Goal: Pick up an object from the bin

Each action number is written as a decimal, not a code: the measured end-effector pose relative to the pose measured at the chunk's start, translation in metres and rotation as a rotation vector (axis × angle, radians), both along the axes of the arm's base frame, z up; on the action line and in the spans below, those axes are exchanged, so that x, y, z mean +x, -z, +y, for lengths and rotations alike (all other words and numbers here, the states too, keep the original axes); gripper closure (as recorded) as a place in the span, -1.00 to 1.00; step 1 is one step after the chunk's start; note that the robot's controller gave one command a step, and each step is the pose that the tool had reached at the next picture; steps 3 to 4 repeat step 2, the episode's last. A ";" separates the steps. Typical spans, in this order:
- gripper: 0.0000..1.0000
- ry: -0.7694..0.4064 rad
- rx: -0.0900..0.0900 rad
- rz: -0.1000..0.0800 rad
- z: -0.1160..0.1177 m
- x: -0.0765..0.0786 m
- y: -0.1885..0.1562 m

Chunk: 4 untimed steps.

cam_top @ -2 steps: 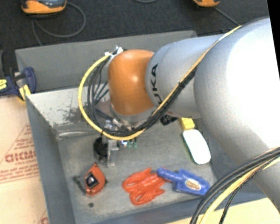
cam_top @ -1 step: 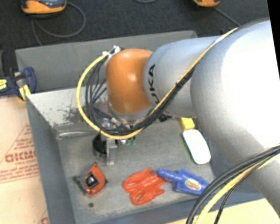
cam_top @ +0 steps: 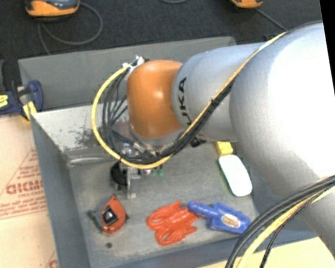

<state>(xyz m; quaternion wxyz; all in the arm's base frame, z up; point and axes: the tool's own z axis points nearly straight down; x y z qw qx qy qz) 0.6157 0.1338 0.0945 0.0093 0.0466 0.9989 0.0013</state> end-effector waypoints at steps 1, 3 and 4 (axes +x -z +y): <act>1.00 -0.018 -0.003 0.011 0.009 -0.010 -0.001; 1.00 -0.051 0.010 0.006 -0.005 0.017 0.004; 1.00 -0.051 0.010 0.006 -0.005 0.017 0.004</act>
Offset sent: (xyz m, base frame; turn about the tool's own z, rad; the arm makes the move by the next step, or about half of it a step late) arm 0.0252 -0.0249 -0.0245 -0.0571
